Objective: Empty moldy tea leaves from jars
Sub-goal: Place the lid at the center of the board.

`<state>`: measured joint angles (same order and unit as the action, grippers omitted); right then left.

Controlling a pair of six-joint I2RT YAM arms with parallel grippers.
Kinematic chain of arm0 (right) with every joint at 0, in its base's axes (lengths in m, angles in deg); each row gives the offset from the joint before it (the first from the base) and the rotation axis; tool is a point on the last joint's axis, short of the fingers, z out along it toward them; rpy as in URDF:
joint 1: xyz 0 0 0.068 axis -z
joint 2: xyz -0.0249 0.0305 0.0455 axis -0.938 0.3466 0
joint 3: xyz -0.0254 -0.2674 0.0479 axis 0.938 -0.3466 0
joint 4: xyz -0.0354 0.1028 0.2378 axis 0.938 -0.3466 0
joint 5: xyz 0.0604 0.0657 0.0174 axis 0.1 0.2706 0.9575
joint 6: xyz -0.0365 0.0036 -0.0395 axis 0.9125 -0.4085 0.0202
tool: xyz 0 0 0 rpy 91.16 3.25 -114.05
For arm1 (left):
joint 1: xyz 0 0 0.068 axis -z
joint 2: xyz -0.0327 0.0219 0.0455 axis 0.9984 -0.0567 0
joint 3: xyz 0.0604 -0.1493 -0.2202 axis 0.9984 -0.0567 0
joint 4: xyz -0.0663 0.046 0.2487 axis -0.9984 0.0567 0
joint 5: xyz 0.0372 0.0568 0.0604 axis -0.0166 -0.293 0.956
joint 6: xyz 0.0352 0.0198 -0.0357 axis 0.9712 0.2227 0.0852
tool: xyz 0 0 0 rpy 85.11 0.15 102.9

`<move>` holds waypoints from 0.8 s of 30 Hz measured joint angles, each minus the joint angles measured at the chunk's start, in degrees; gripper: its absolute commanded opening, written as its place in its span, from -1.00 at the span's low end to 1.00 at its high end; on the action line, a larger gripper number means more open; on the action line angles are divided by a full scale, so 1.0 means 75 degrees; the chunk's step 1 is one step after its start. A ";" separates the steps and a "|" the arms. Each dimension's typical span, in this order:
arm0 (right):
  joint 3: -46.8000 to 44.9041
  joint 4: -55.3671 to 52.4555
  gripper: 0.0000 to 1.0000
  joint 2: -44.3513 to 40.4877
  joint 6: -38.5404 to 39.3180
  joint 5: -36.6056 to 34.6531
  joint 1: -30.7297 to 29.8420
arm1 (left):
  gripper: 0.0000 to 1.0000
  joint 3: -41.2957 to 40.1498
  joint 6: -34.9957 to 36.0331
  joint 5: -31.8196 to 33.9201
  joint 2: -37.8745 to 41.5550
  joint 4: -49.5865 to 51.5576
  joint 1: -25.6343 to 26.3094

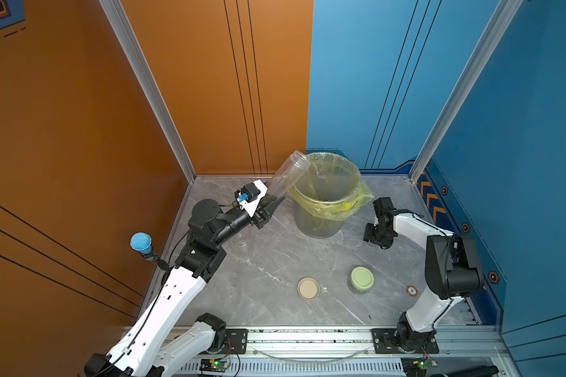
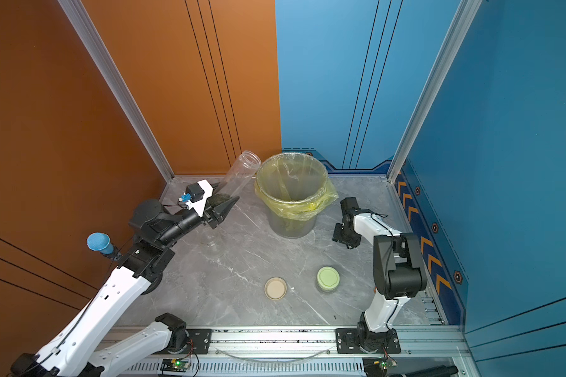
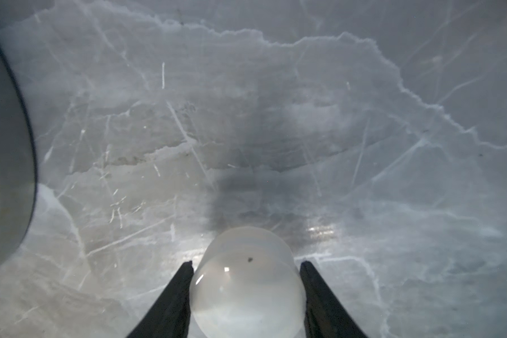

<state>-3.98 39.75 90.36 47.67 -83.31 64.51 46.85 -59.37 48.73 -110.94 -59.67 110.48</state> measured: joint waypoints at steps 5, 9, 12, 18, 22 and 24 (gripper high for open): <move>0.0064 0.0087 0.55 0.0283 0.0055 -0.0070 -0.0035 | -0.42 0.0000 0.0012 0.0003 -0.0003 0.0111 0.0003; 0.0108 0.0157 0.70 0.0312 0.0146 -0.0137 -0.0079 | -0.42 0.0003 0.0119 0.0000 -0.0017 0.0187 0.0006; 0.0111 0.0169 0.76 0.0309 0.0204 -0.0140 -0.0082 | -0.41 0.0099 0.0175 -0.0003 -0.0093 0.0420 0.0006; 0.0335 -0.0245 0.79 -0.0399 0.0761 -0.0376 -0.0152 | -0.42 0.0443 0.0201 -0.0003 -0.0207 0.0682 0.0003; 0.0909 -0.0344 0.85 -0.1638 0.1839 -0.1037 -0.0606 | -0.42 0.0583 0.0175 -0.0044 -0.0350 0.0702 -0.0041; 0.1163 -0.0125 0.98 -0.2337 0.2783 -0.1396 -0.1049 | -0.42 0.0691 0.0131 -0.0093 -0.0490 0.0708 -0.0093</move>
<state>4.74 38.81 72.83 68.55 -93.78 56.64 52.03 -58.38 48.03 -114.62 -54.36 109.78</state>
